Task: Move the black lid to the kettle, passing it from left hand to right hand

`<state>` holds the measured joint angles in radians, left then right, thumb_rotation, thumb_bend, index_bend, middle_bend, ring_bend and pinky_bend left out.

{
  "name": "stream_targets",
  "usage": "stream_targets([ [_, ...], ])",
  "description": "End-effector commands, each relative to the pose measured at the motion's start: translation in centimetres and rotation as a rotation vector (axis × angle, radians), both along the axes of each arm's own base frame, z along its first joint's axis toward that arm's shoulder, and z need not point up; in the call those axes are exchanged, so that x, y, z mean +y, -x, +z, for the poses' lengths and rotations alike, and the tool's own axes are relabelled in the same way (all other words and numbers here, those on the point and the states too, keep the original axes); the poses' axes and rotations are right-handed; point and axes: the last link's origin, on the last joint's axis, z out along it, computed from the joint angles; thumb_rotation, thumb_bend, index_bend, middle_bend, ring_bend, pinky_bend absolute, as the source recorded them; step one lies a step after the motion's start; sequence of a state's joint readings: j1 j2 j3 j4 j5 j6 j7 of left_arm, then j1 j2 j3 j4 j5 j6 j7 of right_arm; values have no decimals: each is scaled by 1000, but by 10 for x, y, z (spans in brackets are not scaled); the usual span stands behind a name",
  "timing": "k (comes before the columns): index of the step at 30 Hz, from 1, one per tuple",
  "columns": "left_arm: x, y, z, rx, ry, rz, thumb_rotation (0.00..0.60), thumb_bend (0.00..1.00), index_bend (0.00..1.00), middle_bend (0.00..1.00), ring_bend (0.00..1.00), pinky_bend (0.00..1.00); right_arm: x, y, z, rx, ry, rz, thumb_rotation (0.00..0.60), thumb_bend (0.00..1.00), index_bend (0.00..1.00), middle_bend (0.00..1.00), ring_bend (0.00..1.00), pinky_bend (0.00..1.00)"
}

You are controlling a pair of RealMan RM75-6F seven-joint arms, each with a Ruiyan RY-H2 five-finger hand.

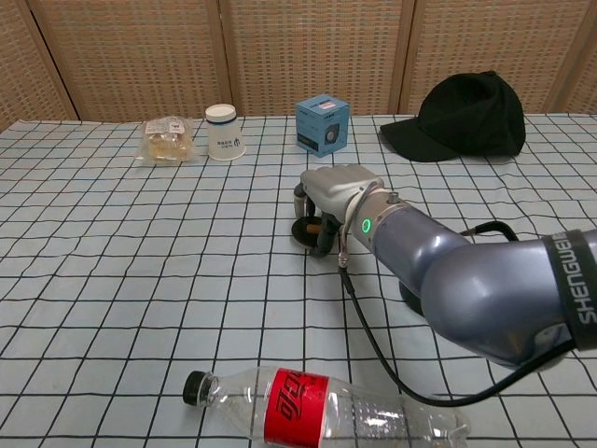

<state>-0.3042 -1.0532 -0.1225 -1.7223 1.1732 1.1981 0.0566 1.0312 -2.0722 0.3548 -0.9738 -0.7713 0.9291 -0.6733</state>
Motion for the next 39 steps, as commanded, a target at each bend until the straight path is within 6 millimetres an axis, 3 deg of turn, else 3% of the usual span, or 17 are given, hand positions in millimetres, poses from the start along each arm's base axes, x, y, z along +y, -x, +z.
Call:
stream_targets([
  [1,0,0,0,-1,1,0,600,180,97,0,0,0,1,1,0,2,3,2,600,449,624,510,419,506],
  [8,-1,-1,0,1,-2,0,600,180,98,0,0,0,4,4,1,0,0,4,600,454,682,572,495,583],
  [16,0,-1,1,0,-5,2,600,182,98,0,0,0,4,-1,13,-9,36,32,600,455,687,575,499,588],
  [24,0,-1,3,2,-14,-2,600,181,98,0,0,0,12,-4,44,0,88,66,600,456,690,575,499,587],
  [39,-8,-11,0,22,-18,-31,600,182,98,0,0,0,44,29,102,29,133,33,600,456,690,575,499,587],
])
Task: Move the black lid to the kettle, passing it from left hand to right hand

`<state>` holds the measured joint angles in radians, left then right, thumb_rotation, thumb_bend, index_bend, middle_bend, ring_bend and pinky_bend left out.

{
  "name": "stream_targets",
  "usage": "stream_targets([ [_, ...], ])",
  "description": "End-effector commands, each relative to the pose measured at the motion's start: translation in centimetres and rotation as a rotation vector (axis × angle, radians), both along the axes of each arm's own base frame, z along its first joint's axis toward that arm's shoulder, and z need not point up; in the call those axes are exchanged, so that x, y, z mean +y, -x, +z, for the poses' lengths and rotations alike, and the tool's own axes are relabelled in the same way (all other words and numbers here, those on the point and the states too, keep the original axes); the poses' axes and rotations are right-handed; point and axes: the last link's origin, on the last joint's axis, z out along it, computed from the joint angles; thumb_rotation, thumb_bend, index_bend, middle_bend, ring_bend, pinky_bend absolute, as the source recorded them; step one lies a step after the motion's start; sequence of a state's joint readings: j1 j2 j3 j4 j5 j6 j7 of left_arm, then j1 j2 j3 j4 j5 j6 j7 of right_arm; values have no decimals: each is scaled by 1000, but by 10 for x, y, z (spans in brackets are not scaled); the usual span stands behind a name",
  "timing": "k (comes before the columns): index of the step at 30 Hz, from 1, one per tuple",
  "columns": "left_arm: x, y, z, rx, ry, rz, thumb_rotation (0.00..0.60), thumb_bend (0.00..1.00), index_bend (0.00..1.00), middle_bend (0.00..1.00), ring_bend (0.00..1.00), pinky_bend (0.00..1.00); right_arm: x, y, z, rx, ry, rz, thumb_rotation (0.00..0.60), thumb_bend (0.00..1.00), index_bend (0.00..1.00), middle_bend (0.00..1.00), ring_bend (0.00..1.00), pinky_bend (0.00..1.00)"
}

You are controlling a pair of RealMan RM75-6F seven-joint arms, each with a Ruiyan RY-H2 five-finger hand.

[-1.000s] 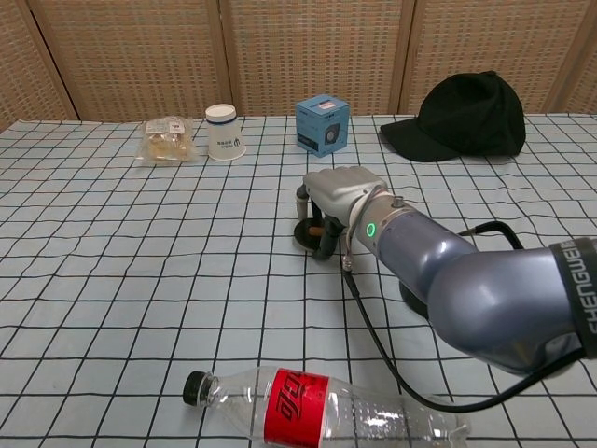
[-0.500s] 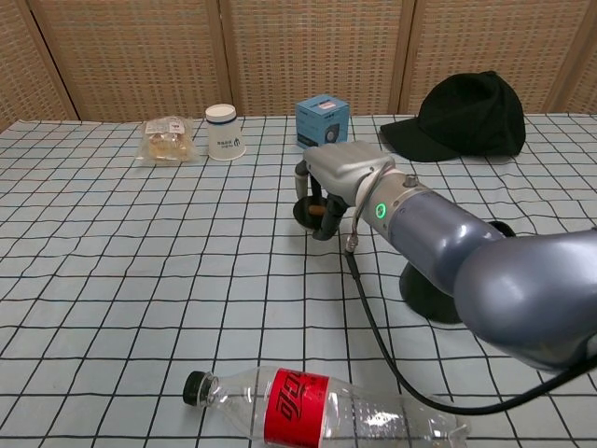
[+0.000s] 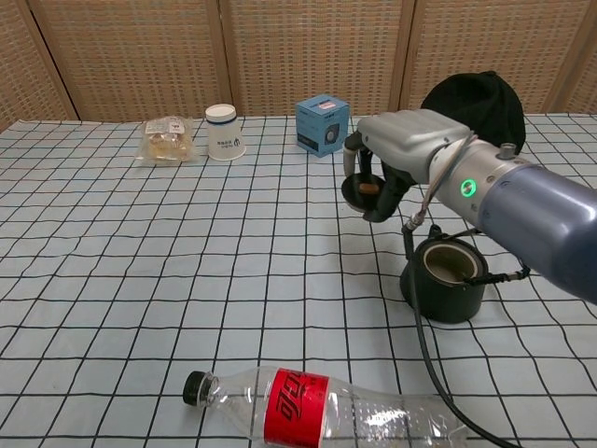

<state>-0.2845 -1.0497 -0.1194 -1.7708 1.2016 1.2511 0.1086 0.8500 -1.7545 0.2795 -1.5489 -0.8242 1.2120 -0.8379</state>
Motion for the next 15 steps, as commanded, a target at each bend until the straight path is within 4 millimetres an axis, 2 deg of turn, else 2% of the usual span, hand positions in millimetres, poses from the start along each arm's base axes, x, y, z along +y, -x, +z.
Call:
stream_targets([
  [1,0,0,0,3,0,0,600,182,98,0,0,0,8,12,11,16,13,-15,600,456,690,575,499,587],
  [8,-1,-1,0,4,-2,-1,600,181,98,0,0,0,20,32,21,26,0,-61,600,455,693,574,499,587],
  [15,-2,-2,1,2,-4,-5,600,181,98,0,0,0,29,46,21,41,-23,-80,600,456,693,574,499,587],
])
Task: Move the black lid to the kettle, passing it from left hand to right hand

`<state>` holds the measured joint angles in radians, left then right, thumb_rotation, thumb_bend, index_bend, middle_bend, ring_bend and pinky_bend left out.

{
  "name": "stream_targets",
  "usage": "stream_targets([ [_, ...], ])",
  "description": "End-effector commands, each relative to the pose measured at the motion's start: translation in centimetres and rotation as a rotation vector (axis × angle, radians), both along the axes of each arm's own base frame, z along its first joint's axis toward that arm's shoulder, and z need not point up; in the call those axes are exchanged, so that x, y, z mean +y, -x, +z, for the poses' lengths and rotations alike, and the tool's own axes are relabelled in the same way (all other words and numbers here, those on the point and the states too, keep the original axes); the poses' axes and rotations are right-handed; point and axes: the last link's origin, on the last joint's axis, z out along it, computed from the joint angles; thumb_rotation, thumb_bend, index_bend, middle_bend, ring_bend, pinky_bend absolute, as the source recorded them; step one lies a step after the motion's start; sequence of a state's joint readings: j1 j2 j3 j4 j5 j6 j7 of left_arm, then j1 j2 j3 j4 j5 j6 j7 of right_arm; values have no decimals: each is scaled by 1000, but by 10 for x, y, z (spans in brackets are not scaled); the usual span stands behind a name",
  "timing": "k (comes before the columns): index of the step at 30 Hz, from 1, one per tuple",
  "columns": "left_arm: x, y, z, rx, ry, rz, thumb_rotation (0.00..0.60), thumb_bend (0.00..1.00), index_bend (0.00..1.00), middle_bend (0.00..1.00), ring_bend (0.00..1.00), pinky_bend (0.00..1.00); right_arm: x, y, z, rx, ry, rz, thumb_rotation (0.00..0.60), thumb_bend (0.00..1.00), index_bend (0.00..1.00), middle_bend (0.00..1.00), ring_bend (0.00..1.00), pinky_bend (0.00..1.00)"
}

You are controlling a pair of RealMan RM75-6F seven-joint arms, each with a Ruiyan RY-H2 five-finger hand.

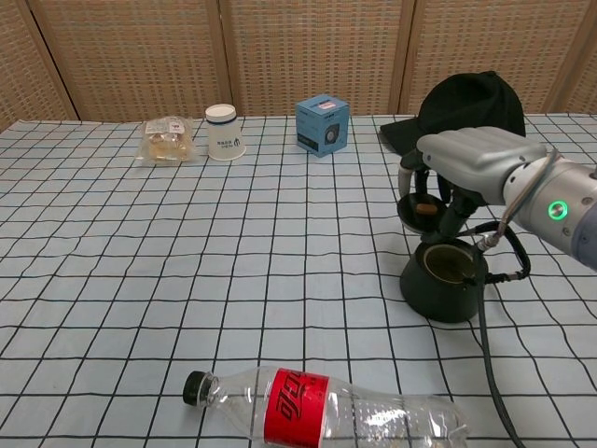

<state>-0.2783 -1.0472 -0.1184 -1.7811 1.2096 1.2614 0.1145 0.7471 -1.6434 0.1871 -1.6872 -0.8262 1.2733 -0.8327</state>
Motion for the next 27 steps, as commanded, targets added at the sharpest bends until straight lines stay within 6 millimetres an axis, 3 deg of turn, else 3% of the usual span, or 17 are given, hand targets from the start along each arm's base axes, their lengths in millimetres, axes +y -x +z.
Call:
stream_targets([
  [1,0,0,0,1,-1,0,600,181,98,0,0,0,3,4,0,3,-6,-6,600,455,693,574,499,587],
  [27,-4,-3,0,-4,12,-9,600,181,98,0,0,0,21,19,16,36,-10,-80,600,454,689,566,493,585],
])
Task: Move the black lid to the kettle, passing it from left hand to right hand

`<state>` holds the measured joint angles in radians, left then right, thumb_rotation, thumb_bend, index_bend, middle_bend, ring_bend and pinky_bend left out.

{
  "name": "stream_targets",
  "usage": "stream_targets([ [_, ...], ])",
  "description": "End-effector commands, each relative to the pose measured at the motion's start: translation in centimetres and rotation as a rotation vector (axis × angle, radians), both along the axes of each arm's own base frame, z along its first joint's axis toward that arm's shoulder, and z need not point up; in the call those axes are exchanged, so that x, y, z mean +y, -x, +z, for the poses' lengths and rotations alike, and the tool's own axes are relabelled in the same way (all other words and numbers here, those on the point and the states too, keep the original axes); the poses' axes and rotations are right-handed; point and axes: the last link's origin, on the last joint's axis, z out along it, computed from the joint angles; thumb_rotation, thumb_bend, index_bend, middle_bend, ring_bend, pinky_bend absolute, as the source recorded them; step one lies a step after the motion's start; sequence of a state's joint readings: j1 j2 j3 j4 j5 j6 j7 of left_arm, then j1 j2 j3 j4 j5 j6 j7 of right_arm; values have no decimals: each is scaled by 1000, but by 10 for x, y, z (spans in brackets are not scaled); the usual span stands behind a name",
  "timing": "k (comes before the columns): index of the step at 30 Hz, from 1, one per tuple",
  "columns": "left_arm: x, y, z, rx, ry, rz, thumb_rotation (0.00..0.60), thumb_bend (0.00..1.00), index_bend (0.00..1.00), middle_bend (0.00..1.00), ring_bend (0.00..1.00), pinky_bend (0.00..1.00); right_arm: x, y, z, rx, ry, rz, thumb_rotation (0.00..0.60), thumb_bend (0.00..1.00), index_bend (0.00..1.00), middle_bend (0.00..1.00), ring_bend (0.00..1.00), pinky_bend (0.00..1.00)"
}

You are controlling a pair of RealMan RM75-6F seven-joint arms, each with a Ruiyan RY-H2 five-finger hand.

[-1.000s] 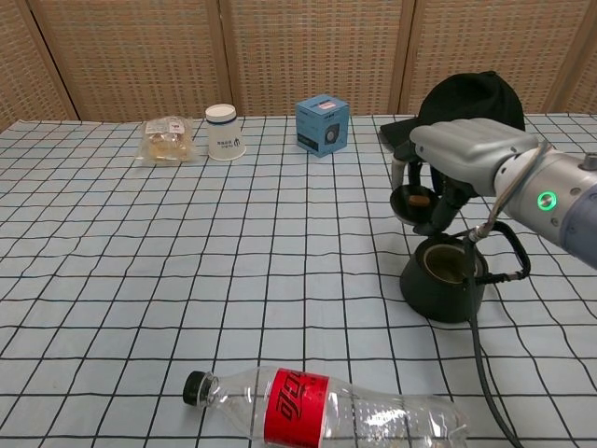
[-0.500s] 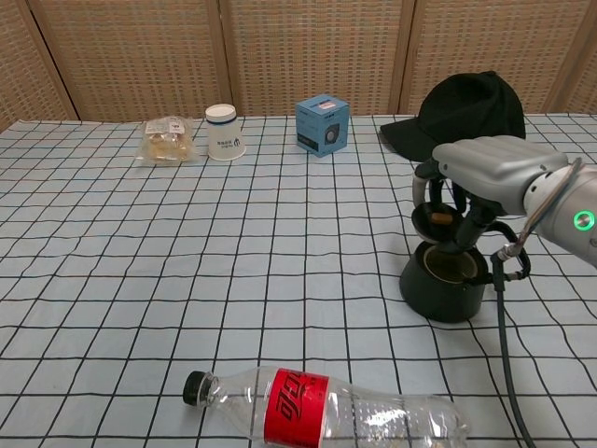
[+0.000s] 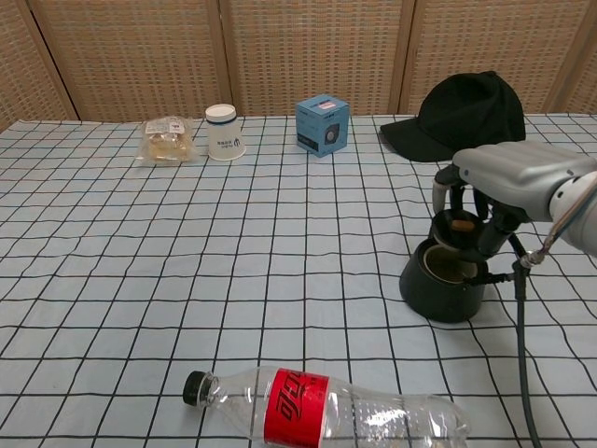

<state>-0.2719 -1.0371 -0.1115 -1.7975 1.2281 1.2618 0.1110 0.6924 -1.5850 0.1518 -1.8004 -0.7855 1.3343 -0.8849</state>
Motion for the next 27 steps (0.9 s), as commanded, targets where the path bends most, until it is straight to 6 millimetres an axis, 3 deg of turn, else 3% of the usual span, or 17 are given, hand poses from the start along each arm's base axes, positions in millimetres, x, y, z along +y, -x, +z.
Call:
stream_targets([
  [1,0,0,0,-1,0,0,600,181,98,0,0,0,1,1,2,0,1,-6,600,454,688,565,493,585],
  [22,-2,-2,0,-8,7,-6,600,181,98,0,0,0,10,0,-2,-9,-21,-23,600,450,671,547,490,574],
  [27,-2,-1,-1,-7,16,-5,600,181,98,0,0,0,11,1,-1,-10,-29,-26,600,393,629,508,465,537],
])
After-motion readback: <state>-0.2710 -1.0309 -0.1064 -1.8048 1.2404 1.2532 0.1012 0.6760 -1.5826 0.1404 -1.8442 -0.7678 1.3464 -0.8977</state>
